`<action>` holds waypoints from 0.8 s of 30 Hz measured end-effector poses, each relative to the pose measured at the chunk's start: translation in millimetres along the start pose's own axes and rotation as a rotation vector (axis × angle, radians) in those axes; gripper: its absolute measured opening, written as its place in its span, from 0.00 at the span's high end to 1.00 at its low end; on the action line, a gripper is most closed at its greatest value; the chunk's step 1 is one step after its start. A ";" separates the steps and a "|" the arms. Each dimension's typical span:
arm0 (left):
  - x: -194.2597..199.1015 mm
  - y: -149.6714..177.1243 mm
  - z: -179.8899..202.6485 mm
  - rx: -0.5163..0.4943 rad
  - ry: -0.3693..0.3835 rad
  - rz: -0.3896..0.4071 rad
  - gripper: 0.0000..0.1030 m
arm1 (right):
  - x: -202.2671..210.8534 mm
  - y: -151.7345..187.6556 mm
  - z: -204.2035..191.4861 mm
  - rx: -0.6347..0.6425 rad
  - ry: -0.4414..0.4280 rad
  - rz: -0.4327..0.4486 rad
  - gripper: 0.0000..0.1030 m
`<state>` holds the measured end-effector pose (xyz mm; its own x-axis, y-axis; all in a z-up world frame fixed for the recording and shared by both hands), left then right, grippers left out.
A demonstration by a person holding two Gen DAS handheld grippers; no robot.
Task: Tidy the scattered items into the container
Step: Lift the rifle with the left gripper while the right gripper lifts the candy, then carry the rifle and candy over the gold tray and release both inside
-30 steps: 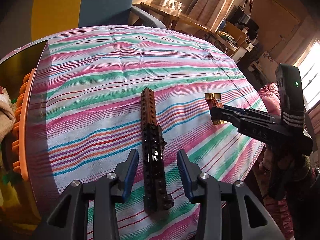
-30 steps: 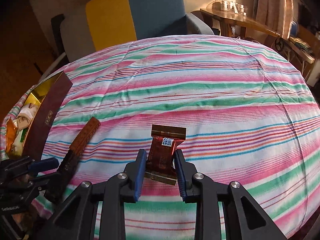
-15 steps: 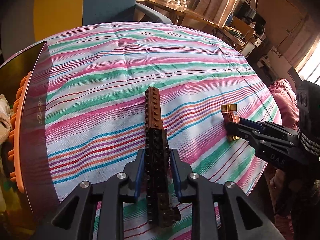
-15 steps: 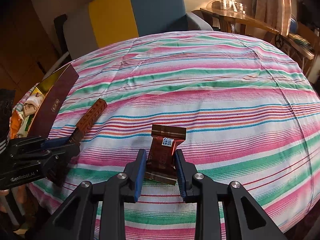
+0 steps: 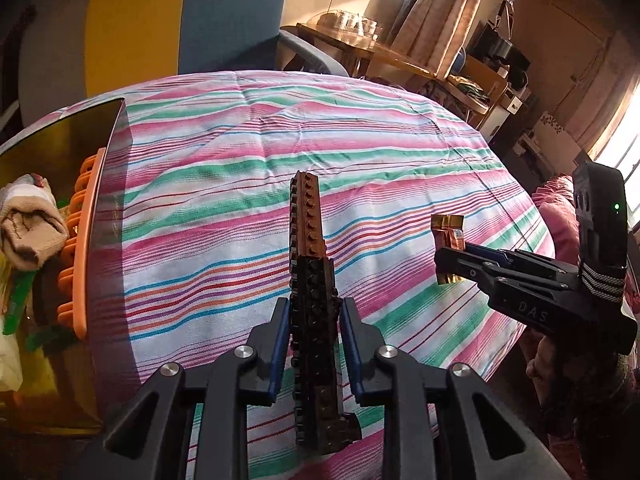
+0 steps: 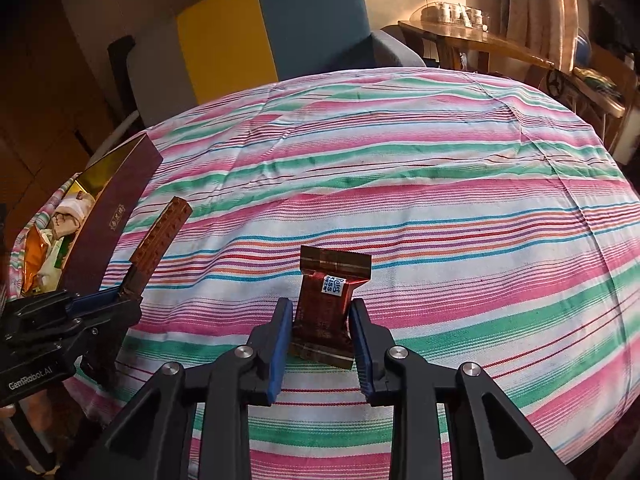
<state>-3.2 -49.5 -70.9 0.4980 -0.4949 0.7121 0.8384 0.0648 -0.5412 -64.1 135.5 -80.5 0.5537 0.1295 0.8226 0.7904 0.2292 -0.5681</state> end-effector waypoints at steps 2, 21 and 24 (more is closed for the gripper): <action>7.9 -1.0 1.7 -0.003 -0.001 0.019 0.76 | 5.9 -2.4 -5.7 0.008 -0.012 0.011 0.72; 104.4 1.9 -32.7 0.070 -0.123 0.238 0.76 | 48.1 -40.2 -120.0 0.194 -0.133 0.145 0.72; 126.7 3.3 -48.4 0.097 -0.163 0.284 0.76 | 52.2 -47.1 -144.4 0.224 -0.159 0.161 0.72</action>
<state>51.9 -153.9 -4.1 0.7368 -0.3006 0.6056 0.6746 0.2664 -0.6885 -34.6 -7.9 -14.3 0.6055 0.3263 0.7259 0.6084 0.3982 -0.6865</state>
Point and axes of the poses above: each gripper's, at about its wrist camera, not at the fingertips, and x roughly against the way its jaws point, z to its right, y to its underside, the point moved 2 cm from there along -x, roughly the way its jaws point, and after that the axes turned 15 degrees about y, right-handed, at the moved point
